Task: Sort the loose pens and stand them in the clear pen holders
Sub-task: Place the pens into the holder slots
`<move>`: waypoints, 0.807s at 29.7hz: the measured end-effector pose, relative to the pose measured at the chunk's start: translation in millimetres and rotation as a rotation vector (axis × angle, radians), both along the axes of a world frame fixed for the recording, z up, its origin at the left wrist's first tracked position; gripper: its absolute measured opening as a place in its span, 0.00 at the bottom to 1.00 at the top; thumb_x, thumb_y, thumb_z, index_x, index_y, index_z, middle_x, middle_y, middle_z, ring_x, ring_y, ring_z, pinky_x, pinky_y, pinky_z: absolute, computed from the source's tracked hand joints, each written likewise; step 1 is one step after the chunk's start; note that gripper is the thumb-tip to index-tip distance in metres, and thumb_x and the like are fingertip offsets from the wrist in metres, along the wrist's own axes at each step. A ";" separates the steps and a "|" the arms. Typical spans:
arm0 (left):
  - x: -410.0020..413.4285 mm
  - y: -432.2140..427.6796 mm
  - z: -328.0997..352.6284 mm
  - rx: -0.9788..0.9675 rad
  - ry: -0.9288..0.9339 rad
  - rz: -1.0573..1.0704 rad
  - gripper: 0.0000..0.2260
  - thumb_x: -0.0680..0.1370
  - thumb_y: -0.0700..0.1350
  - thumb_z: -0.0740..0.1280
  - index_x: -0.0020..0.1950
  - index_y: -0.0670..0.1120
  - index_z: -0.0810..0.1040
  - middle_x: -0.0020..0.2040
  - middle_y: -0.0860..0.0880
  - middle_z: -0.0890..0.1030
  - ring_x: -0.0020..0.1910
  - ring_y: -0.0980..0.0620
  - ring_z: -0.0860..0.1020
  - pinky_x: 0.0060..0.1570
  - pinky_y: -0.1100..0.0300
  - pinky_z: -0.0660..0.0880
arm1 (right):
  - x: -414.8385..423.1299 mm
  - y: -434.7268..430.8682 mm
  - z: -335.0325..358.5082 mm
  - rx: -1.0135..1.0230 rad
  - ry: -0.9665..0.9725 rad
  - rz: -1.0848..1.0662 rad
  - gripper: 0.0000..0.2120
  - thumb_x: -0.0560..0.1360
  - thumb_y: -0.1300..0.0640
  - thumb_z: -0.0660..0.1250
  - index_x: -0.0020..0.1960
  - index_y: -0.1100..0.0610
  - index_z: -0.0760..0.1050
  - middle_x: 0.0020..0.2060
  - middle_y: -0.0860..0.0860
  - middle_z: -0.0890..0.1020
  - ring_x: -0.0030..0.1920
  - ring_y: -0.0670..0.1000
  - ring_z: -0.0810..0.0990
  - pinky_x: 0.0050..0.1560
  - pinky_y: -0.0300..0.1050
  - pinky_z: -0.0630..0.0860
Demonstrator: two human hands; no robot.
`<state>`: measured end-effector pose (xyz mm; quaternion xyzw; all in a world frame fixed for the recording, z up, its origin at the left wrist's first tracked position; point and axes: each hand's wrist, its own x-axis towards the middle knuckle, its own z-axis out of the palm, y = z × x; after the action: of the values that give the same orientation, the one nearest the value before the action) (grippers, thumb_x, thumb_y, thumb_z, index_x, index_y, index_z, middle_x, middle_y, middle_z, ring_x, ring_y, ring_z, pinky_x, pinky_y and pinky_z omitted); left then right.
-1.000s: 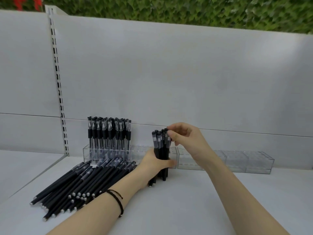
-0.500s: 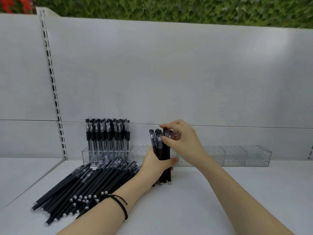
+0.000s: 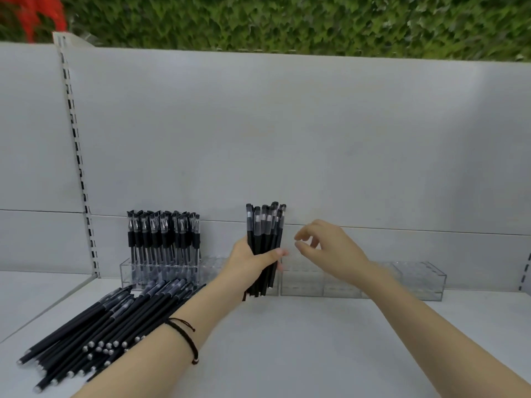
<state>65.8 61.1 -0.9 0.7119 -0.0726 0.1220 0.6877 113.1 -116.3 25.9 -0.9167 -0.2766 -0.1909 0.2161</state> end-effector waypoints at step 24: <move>14.0 -9.7 -8.9 -0.370 0.037 0.042 0.08 0.77 0.36 0.68 0.55 0.37 0.77 0.43 0.42 0.85 0.40 0.45 0.85 0.35 0.57 0.81 | 16.6 19.0 15.1 0.981 0.133 0.141 0.04 0.72 0.64 0.68 0.40 0.57 0.75 0.32 0.53 0.79 0.33 0.49 0.77 0.29 0.38 0.72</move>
<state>79.8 51.4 -9.8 0.5767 -0.0215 0.1344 0.8055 129.7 -97.3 41.0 -0.6966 -0.2011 -0.2244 0.6511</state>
